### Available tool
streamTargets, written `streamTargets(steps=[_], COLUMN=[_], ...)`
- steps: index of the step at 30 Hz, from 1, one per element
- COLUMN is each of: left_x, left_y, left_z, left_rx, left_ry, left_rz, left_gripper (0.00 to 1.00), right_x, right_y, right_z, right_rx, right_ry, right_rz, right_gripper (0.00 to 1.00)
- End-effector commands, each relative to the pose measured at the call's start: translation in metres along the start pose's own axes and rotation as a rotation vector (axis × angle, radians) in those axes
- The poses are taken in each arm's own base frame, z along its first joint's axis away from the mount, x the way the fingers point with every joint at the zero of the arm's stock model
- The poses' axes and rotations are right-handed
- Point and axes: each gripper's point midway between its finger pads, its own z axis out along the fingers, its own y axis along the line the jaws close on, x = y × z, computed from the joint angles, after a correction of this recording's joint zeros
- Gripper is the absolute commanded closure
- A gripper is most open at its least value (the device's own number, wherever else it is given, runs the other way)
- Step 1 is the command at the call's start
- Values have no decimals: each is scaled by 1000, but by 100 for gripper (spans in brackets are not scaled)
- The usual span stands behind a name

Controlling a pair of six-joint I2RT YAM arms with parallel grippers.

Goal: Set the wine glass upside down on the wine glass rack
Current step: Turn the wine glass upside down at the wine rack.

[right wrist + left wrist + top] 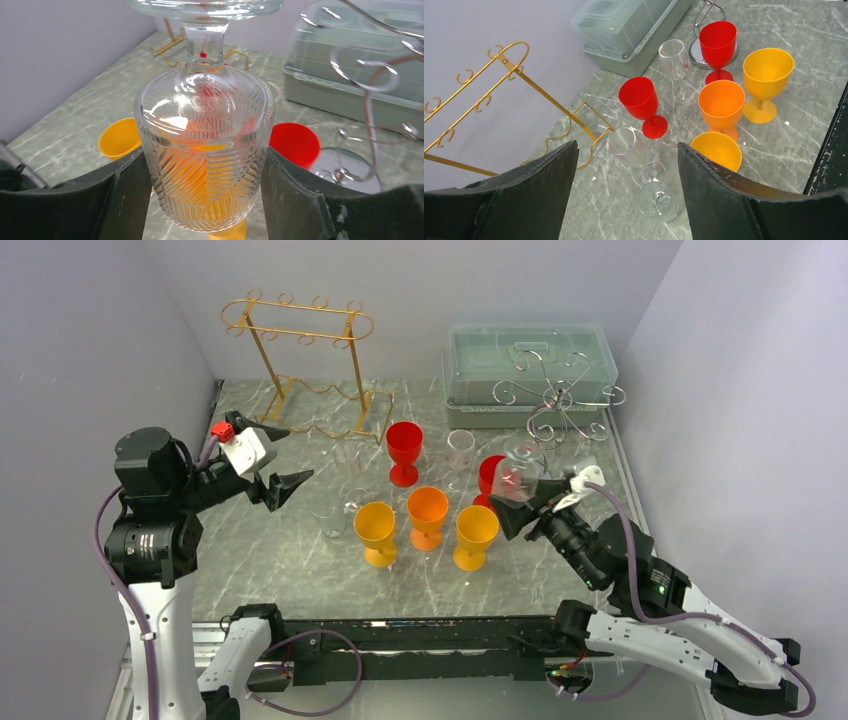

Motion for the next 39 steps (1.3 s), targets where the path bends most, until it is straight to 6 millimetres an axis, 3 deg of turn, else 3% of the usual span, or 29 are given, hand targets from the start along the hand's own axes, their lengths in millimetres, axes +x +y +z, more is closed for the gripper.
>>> streamTargets(steps=[1,7,14,21,30,39], left_x=[-9,-1,8,14,23,26], left_y=[-2,0,0,1,0,-4], left_z=[2,6,9,13,11,8], left_rx=[11,9,11,18,3,-7], left_ry=[-48,-42,-33,-29,-7,-1], left_rz=[-37,-45,-58,-70,-53,-46], left_gripper=[22,22,22,22,22,22], right_x=[-10,-1,9,12,11,6], right_y=[-36,-67,-90,-100,-129,-134], right_z=[-12,-28,-28,-16,10,28], right_rx=[164,289,435,527,565,518], right_ry=[-108,-145,-145,-122,-105,-93], right_rz=[34,27,-39,-115,-97,-91], right_gripper=[95,97,100,100,100,100])
